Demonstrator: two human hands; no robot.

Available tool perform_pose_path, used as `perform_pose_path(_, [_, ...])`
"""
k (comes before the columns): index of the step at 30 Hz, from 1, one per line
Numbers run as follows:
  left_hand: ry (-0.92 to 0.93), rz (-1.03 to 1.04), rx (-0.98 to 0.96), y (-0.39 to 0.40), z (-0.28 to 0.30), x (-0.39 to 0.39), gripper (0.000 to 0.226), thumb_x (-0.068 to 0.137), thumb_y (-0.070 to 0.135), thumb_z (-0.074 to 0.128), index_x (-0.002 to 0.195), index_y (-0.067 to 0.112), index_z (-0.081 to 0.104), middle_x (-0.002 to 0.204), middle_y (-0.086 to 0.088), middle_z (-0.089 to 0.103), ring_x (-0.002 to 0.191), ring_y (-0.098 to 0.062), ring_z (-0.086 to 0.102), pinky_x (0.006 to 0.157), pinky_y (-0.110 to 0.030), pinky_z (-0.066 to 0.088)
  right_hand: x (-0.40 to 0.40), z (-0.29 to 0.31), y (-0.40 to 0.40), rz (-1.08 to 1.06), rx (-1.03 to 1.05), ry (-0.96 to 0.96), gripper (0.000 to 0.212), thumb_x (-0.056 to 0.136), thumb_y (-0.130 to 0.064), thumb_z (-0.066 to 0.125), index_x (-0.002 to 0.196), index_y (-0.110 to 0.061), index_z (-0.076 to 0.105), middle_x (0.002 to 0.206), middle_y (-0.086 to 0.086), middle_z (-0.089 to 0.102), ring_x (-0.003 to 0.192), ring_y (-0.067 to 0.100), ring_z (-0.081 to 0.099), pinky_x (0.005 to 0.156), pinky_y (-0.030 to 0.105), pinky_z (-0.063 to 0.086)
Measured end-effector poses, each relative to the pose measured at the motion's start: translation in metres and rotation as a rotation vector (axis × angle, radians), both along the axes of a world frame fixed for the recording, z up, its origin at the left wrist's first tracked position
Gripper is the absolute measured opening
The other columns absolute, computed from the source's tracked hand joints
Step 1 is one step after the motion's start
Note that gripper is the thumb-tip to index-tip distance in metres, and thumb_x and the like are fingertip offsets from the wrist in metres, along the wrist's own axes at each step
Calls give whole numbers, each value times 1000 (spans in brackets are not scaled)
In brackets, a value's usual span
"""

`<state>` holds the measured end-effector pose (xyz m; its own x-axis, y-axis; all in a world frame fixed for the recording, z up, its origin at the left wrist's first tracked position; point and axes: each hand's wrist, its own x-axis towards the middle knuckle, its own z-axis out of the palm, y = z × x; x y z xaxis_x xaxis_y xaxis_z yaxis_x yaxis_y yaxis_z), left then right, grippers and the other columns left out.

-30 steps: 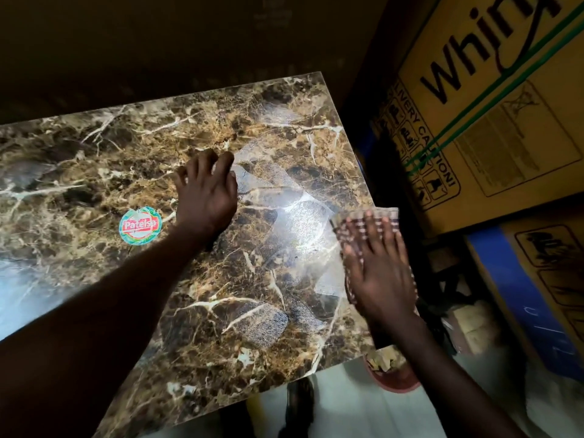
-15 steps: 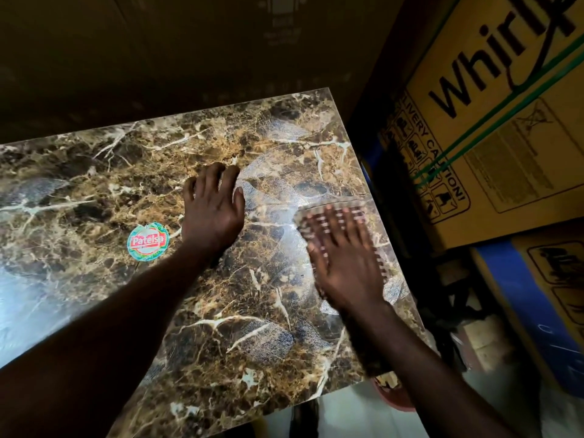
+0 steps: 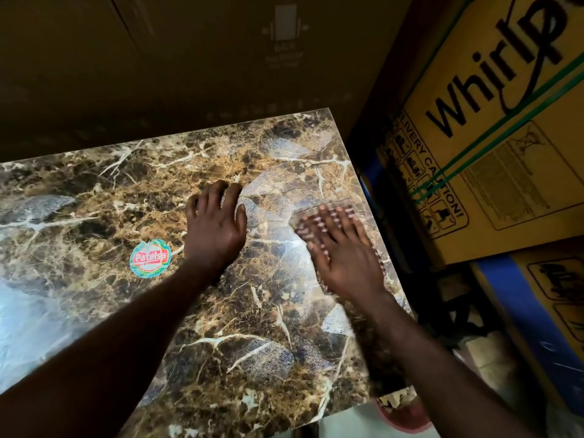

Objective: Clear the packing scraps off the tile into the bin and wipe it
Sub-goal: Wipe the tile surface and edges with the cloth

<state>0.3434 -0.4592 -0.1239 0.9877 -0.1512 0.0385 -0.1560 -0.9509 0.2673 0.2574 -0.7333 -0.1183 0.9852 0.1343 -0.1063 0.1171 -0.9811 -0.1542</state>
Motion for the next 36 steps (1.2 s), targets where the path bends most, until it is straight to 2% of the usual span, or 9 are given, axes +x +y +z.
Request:
perform_pose_path(3, [-4, 1, -6, -1, 2, -1, 48, 111, 42, 39, 157, 27, 36, 159, -7, 40, 151, -28, 35, 127, -59, 23, 18, 0, -17, -275, 26, -29, 59, 112, -60, 11, 168, -44, 2, 178, -5, -3, 165, 25, -6, 133, 47, 1])
perform_pose_path(5, [-7, 0, -8, 0, 2, -1, 48, 111, 42, 39, 156, 27, 37, 158, -7, 40, 149, -28, 36, 126, -59, 24, 28, 0, -9, -360, 22, -52, 61, 111, -60, 12, 168, -43, 1, 178, -3, -1, 165, 26, -7, 133, 48, 2])
perform_pose_path(11, [-3, -2, -5, -1, 3, -1, 48, 111, 43, 38, 156, 27, 37, 158, -6, 40, 148, -28, 37, 125, -58, 25, 50, -3, 17, -71, 11, -46, 60, 111, -60, 10, 168, -44, 6, 178, -6, -3, 165, 23, -7, 133, 49, 3])
perform_pose_path(16, [-4, 11, 3, 0, 4, -2, 48, 111, 43, 39, 156, 28, 37, 158, -4, 40, 149, -27, 37, 126, -56, 25, 75, -4, -9, -324, 37, -53, 61, 110, -61, 10, 168, -43, 1, 178, -3, 3, 165, 28, -4, 133, 50, 6])
perform_pose_path(22, [-19, 18, 15, -1, 3, -1, 48, 110, 40, 43, 156, 28, 38, 156, -3, 42, 146, -28, 39, 125, -54, 26, 86, -7, 14, -61, 2, -73, 60, 112, -58, 16, 169, -43, 4, 178, -5, 0, 165, 23, -4, 133, 48, 2])
perform_pose_path(28, [-8, 21, 15, -1, 4, 0, 49, 110, 40, 42, 158, 28, 37, 156, -4, 42, 147, -27, 38, 126, -54, 25, 122, -5, -2, -266, 43, -77, 61, 112, -60, 16, 169, -42, 8, 178, -2, 6, 165, 26, -3, 133, 49, 1])
perform_pose_path(30, [-2, 25, 20, -1, 4, 0, 50, 110, 41, 42, 158, 28, 36, 157, -4, 42, 148, -27, 37, 126, -54, 25, 129, -4, 8, -230, 43, -70, 61, 111, -61, 13, 169, -42, 4, 178, -1, 2, 165, 28, -4, 133, 50, 0])
perform_pose_path(34, [5, 21, 17, -1, 4, 0, 51, 111, 41, 41, 159, 28, 36, 158, -3, 42, 149, -26, 37, 126, -54, 25, 136, -9, 13, 15, 11, -77, 59, 112, -62, 11, 167, -45, 3, 178, -4, -1, 165, 25, -6, 133, 50, 2])
perform_pose_path(36, [9, 24, 15, -1, 4, 0, 51, 111, 42, 40, 160, 28, 35, 158, -3, 41, 150, -26, 36, 127, -54, 24, 147, -8, 3, -60, 30, -80, 59, 111, -62, 10, 167, -44, 5, 178, -3, 3, 165, 26, -4, 133, 51, 6])
